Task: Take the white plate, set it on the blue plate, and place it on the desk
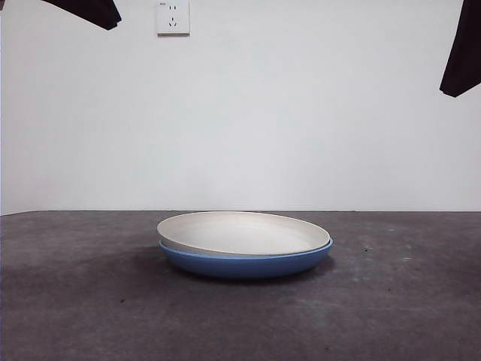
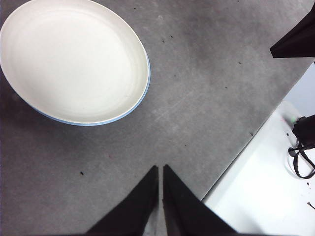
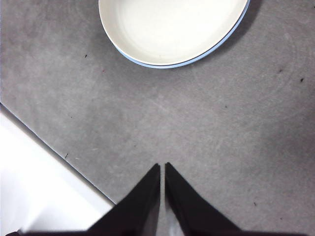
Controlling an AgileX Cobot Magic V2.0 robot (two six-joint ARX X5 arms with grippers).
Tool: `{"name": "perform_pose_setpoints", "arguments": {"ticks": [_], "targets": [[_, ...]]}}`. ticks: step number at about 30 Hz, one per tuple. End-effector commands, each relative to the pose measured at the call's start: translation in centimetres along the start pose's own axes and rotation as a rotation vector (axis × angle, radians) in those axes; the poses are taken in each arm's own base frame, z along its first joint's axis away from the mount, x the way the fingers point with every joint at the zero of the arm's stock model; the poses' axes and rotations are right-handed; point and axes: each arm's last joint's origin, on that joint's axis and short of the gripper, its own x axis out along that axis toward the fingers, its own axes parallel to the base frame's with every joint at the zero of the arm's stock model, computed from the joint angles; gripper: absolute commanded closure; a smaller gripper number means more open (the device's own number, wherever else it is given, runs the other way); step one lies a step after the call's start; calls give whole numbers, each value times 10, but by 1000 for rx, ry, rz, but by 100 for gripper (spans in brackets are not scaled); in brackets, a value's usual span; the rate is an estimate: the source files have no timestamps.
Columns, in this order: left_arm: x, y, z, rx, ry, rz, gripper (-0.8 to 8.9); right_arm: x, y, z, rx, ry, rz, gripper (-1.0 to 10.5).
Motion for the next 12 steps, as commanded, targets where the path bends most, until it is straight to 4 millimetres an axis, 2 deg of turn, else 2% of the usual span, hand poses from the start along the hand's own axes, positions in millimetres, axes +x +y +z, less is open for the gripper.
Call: {"name": "perform_pose_setpoints", "arguments": {"ticks": [1,6,8,12], "targets": [[0,-1,2,16,-8,-9,799,-3,3,5,-25,-20,6,938],[-3,-2,2,25,-24,-6,799,-3,3,5,-25,-20,6,938],[-10,-2,3,91,-72,29,799,-3,3,5,-25,-20,6,938],[-35,2,15,166,-329,180,799,-3,3,5,-25,-20,6,938]]}}
